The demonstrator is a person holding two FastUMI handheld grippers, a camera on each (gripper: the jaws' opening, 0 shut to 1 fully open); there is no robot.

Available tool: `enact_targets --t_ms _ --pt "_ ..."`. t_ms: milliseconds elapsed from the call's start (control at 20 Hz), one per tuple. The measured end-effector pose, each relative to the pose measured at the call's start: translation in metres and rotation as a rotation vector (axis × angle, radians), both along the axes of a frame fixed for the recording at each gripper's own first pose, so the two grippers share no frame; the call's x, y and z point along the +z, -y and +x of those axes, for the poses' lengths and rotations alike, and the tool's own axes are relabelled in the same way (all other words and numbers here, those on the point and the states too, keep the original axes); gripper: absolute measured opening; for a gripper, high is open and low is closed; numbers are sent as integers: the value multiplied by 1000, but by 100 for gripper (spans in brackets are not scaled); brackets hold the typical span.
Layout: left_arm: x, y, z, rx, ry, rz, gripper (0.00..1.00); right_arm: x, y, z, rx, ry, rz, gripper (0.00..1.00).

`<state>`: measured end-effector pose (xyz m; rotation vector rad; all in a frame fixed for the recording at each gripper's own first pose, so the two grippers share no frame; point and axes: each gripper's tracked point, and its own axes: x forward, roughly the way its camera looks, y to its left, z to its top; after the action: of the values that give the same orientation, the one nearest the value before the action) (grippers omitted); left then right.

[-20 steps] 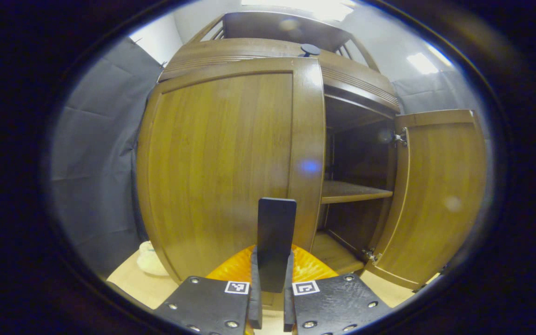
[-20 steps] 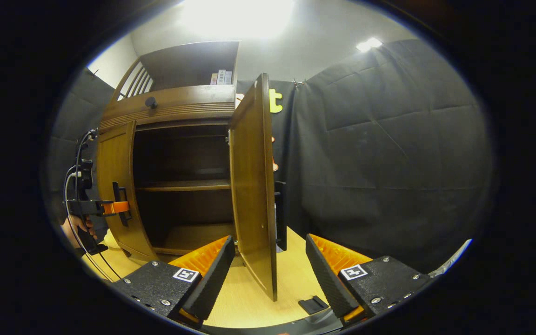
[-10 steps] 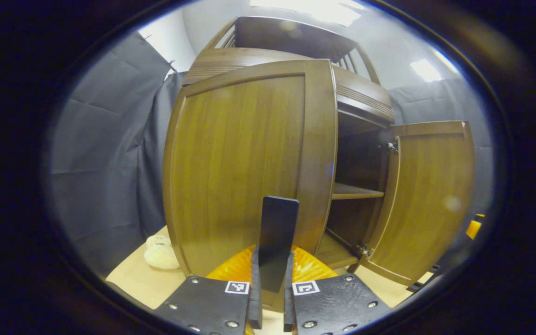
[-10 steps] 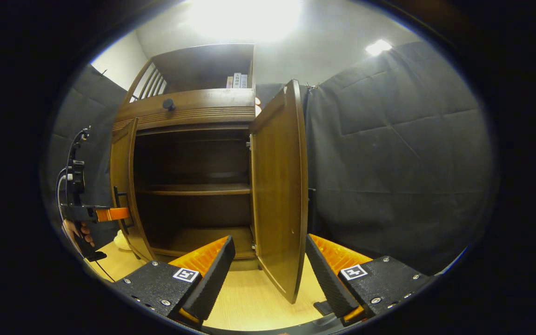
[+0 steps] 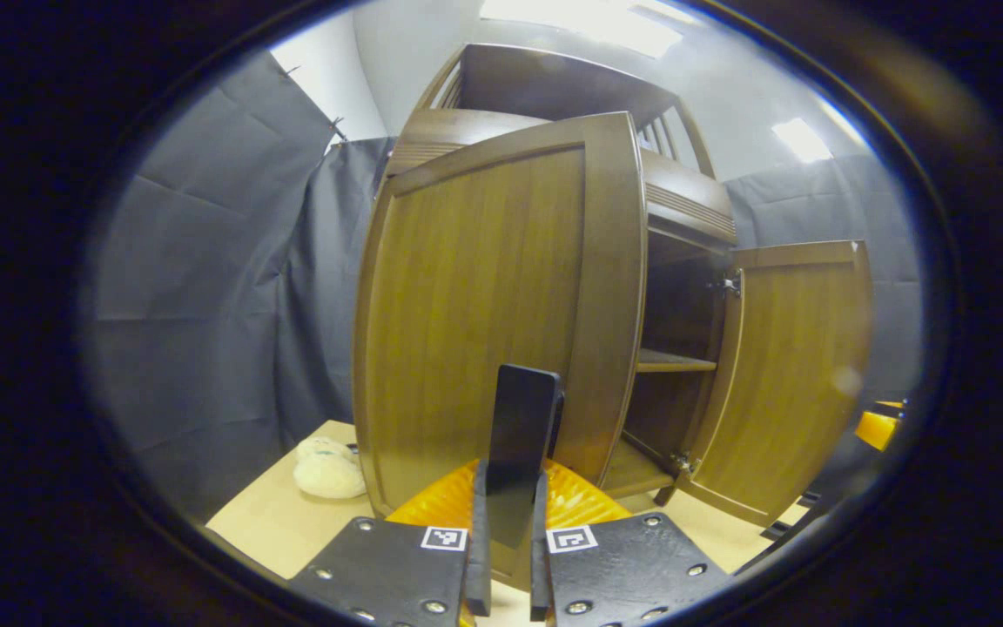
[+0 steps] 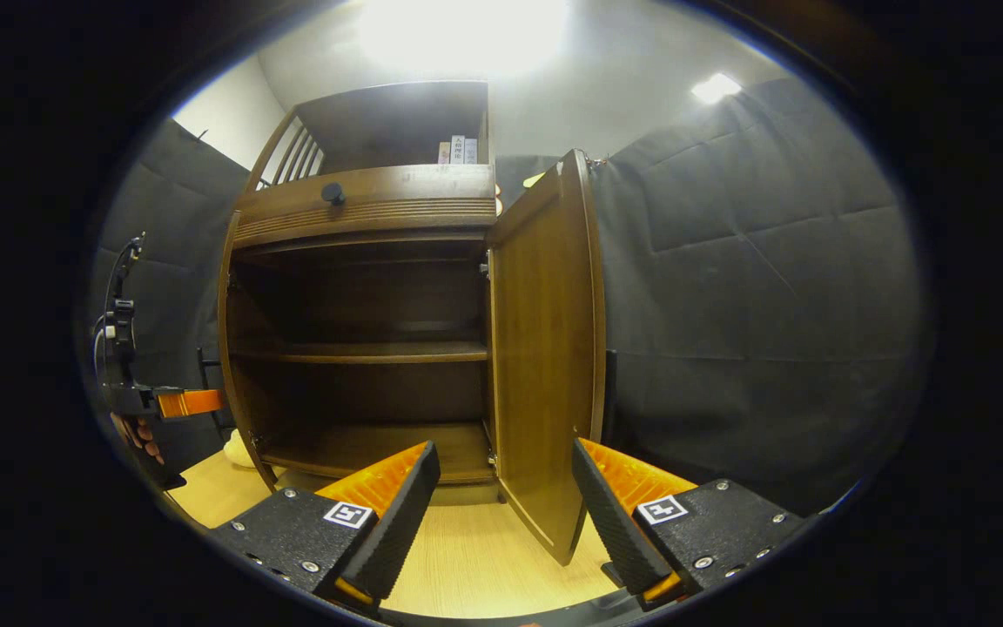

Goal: Open the right door of the double-door shoe cabinet with the right hand, and open the left door with the left hand.

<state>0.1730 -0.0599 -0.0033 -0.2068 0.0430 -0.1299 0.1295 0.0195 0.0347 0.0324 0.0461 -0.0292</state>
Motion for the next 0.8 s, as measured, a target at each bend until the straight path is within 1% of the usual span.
enact_targets --t_ms 100,350,650,700,800 --pt "0 -2 0 19 -3 -6 14 1 -6 0 13 0 -7 94" --pt "-2 -8 3 64 -2 12 14 0 -26 3 56 0 -9 94" --pt "0 -17 5 154 -2 3 13 2 -48 1 101 2 -19 94" --pt "-1 -22 4 185 -3 16 15 2 -51 0 107 1 -18 94" --pt "-2 -27 4 212 -1 34 19 5 -59 -3 118 6 -18 94"
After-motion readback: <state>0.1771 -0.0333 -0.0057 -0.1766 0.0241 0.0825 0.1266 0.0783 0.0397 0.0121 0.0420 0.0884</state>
